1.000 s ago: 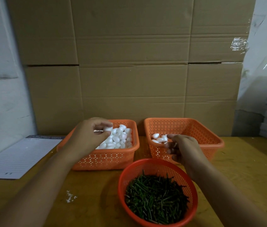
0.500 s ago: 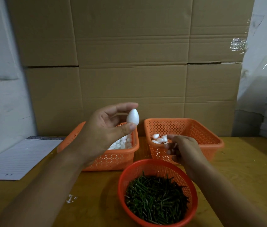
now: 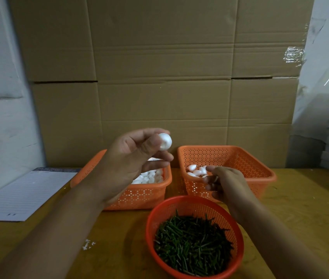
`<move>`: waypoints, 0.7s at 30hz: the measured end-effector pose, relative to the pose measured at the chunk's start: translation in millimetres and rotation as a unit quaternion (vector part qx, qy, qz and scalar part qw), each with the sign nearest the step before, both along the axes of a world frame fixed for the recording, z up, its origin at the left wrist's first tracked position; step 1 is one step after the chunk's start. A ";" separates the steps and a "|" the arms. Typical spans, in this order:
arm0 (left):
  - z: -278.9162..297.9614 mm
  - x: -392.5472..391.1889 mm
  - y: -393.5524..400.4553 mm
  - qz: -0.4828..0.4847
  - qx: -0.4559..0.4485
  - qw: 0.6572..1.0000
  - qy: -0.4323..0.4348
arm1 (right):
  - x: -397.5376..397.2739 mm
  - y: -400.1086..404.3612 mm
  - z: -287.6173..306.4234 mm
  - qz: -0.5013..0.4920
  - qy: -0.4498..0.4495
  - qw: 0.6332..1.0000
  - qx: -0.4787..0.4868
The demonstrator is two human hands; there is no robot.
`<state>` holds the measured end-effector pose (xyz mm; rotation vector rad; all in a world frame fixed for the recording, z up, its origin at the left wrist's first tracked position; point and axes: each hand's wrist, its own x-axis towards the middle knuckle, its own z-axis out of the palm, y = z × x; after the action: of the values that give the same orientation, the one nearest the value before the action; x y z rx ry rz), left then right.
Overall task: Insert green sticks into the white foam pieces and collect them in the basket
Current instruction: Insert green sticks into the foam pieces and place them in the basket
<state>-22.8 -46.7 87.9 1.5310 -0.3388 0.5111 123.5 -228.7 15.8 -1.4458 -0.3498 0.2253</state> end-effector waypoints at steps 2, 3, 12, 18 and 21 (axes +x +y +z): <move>-0.4 0.5 0.6 -0.009 -0.011 1.000 0.010 | 0.3 0.1 -0.3 0.000 0.000 1.000 0.000; -0.8 0.6 0.8 -0.011 -0.010 1.000 0.014 | 0.4 0.1 -0.5 0.000 -0.001 1.000 0.001; -2.3 1.5 1.8 -0.014 0.006 1.000 0.017 | 1.4 0.7 -0.6 -0.003 0.003 1.000 0.005; -2.0 1.3 3.0 -0.037 -0.017 0.999 0.027 | 1.3 0.4 -1.1 0.000 0.000 1.000 0.004; -2.6 1.0 3.5 -0.053 -0.018 0.998 0.021 | 1.5 0.3 -1.3 -0.001 0.000 1.000 0.002</move>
<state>-21.8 -43.2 85.3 1.4774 -0.3752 0.3989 125.0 -228.5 14.5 -1.4418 -0.3484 0.2234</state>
